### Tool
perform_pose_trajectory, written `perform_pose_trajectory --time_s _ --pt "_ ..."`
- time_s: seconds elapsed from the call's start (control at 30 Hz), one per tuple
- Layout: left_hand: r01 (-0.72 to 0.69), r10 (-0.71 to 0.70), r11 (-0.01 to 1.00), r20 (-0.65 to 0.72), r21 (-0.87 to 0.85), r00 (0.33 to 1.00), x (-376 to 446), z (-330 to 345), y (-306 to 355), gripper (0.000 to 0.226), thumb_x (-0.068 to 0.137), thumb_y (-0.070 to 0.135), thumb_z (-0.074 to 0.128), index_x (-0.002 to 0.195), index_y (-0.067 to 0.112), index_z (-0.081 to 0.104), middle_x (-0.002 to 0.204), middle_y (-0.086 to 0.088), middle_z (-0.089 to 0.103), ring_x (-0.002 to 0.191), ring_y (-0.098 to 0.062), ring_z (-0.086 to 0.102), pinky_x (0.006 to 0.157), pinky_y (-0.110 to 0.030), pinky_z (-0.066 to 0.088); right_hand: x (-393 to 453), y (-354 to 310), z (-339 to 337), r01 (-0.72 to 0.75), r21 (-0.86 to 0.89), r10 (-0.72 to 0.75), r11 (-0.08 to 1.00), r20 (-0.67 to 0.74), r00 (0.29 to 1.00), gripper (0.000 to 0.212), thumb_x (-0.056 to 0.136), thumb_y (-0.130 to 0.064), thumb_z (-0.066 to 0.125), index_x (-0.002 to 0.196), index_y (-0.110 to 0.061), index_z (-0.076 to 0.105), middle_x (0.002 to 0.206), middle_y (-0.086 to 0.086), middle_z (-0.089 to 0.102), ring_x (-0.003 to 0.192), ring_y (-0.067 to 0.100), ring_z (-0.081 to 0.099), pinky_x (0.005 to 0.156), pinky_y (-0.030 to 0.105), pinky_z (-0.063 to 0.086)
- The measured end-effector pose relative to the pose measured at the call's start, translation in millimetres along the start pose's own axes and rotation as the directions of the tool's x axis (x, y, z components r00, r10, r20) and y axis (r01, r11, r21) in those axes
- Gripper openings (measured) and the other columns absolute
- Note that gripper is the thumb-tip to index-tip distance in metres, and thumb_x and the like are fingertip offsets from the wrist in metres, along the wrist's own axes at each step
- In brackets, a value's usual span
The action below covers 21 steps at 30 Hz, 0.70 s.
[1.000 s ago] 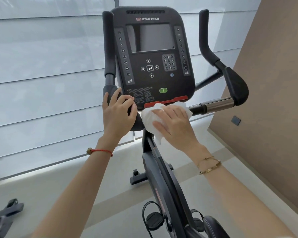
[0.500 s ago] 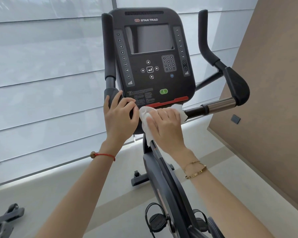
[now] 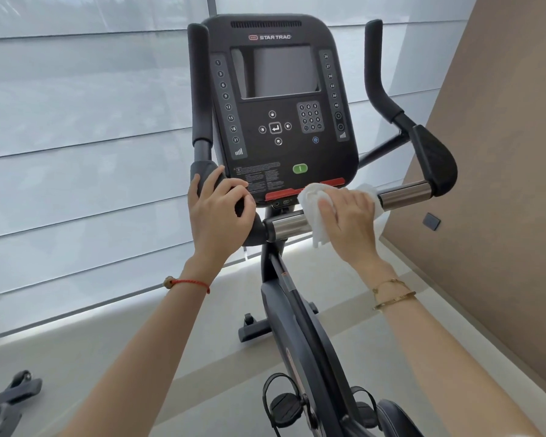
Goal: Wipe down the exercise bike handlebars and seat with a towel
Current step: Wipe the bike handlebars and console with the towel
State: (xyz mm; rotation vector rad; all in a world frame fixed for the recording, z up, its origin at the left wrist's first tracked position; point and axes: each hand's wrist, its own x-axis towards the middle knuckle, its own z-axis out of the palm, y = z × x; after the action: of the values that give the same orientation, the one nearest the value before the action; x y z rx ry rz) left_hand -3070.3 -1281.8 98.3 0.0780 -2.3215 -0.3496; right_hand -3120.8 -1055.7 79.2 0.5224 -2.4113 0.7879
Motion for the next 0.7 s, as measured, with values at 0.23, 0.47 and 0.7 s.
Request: perform_pose_trajectory --time_s 0.23,0.47,0.7 --pt "0.02 -0.017 0.998 0.046 -0.058 0.999 -1.0 -5.0 3.7 0.024 0.094 0.032 0.046 0.093 0.03 0.07 0.117 0.016 0.065 0.138 -0.014 0.038 0.12 -0.044 0.014 -15.9 -30.8 15.4 0.188 0.004 -0.187 0.982 -0.067 0.98 0.031 0.1 -0.046 0.036 0.116 -0.023 0.048 0.109 0.008 0.063 0.098 0.028 0.053 0.095 0.044 0.045" --pt "0.034 -0.014 0.951 0.068 -0.307 0.998 -55.2 -39.7 16.6 0.029 0.092 0.013 0.056 0.12 0.018 0.06 0.121 0.003 0.063 0.124 -0.017 0.051 0.11 -0.048 0.035 -67.4 -32.0 -31.4 0.138 0.119 -0.132 0.983 -0.055 0.99 0.028 0.098 -0.04 0.041 0.12 -0.024 0.048 0.118 0.003 0.058 0.105 0.02 0.045 0.095 0.032 0.033" --pt "0.128 -0.056 0.946 0.237 -0.298 0.97 -163.7 -88.4 21.2 0.023 0.093 0.017 0.059 0.115 0.021 0.063 0.116 0.009 0.063 0.11 -0.012 0.056 0.094 -0.025 0.044 -176.9 -28.5 -63.7 -0.037 0.082 0.024 0.996 0.158 0.987 0.026 0.101 -0.031 0.046 0.124 -0.024 0.053 0.116 -0.004 0.062 0.102 0.016 0.047 0.086 0.027 0.027"
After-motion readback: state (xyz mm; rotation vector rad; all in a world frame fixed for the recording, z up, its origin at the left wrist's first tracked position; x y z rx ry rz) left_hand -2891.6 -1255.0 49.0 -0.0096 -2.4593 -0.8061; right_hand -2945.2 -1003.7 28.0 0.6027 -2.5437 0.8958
